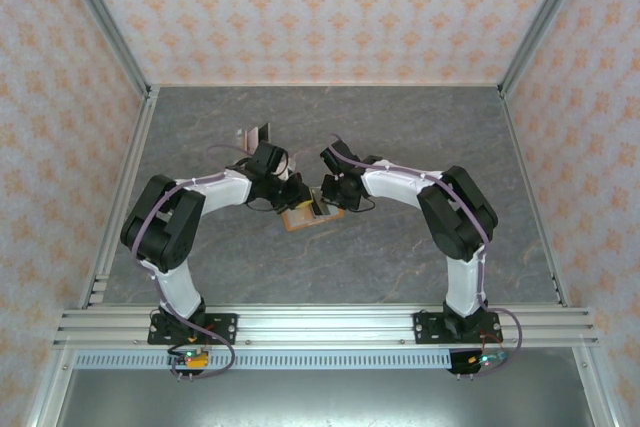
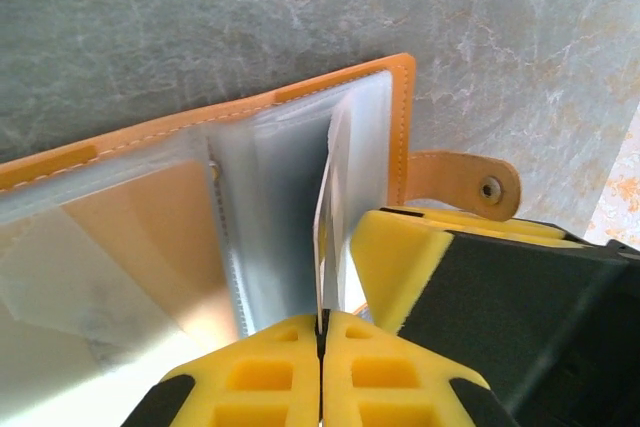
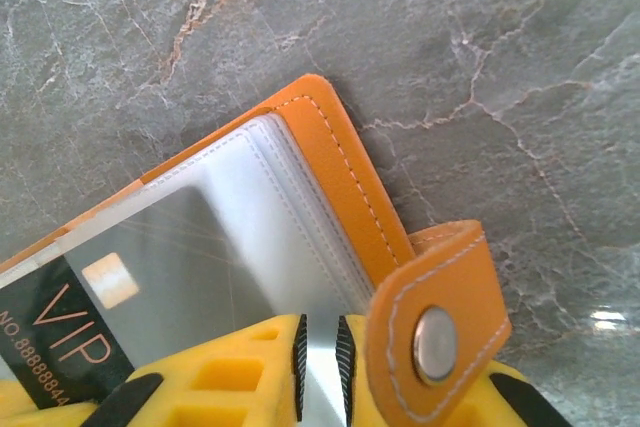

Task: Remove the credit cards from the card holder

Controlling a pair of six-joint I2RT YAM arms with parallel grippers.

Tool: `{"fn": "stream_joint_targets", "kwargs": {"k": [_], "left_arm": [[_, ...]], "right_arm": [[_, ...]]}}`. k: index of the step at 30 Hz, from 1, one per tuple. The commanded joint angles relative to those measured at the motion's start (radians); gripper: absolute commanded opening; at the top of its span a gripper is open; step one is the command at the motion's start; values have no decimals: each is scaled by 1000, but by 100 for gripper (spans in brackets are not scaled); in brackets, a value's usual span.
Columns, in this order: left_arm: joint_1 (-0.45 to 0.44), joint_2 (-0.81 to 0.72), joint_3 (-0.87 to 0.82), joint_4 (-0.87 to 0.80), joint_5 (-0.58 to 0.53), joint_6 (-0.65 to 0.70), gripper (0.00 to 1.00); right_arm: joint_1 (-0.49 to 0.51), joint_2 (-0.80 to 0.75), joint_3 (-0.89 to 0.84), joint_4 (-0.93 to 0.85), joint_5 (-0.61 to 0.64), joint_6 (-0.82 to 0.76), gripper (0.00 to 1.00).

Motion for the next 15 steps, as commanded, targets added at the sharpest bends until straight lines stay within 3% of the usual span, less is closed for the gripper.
{"fn": "stream_joint_targets", "kwargs": {"k": [1,7,15], "left_arm": [[7,-23,-17,-23,-12,25,4],[12,-71,-20,-79,-40,52,0],[19,-217,29,-333,-168,172,0]], "right_arm": [[-1,56,-11,-98,41,13,20],[-1,31,-21,-68,19,2,20],[-13,-140,-70,50,4,-44,27]]}}
